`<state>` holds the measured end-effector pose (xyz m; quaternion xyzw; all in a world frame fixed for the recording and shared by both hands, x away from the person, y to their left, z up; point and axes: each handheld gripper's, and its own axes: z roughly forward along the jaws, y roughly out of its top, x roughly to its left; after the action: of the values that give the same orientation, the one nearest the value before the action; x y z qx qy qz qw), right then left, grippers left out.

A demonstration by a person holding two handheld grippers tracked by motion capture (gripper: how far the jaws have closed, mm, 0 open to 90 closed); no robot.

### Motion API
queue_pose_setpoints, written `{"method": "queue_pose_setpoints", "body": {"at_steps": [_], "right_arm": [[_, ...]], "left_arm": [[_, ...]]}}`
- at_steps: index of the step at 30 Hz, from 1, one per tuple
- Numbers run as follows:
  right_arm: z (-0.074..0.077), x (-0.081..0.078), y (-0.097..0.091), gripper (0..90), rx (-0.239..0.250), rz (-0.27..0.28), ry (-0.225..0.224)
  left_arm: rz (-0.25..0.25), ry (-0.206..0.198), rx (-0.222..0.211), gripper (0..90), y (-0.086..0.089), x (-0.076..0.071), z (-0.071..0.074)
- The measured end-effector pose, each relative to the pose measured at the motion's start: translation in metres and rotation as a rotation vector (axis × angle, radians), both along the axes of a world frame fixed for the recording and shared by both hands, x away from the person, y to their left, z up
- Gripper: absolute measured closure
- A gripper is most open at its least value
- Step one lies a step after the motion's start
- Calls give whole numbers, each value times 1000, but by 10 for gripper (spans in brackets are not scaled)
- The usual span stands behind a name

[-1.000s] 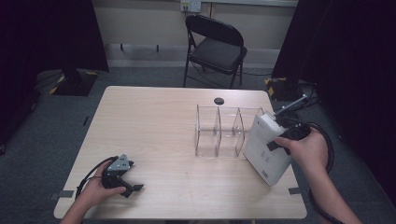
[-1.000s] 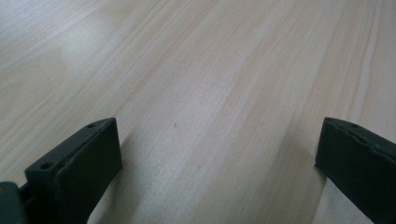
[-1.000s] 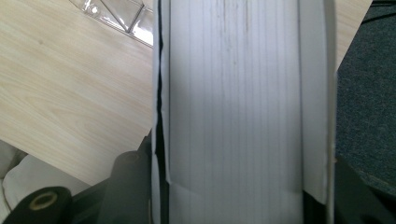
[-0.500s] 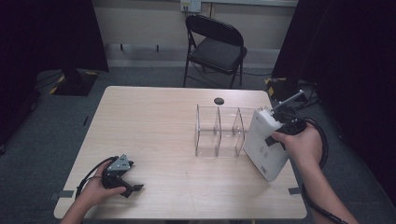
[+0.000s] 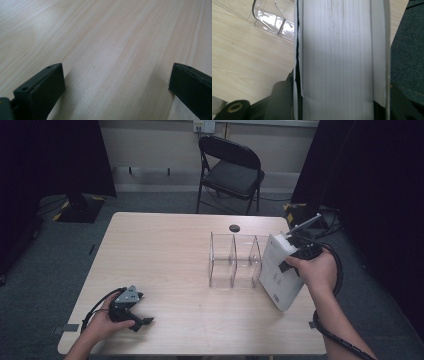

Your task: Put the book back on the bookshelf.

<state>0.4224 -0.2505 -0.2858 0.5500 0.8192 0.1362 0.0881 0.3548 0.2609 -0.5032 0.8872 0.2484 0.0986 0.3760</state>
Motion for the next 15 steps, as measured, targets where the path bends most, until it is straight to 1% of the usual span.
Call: {"method": "queue_pose_setpoints", "body": {"at_steps": [1, 9, 15], "right_arm": [[0, 1, 1, 524, 4, -11, 2], [2, 10, 1, 524, -8, -31, -7], [3, 13, 1, 524, -2, -55, -8]], "left_arm": [[1, -1, 0, 0, 0, 0, 0], [0, 0, 0, 0, 0, 0, 0], [0, 0, -1, 0, 0, 0, 0]]}}
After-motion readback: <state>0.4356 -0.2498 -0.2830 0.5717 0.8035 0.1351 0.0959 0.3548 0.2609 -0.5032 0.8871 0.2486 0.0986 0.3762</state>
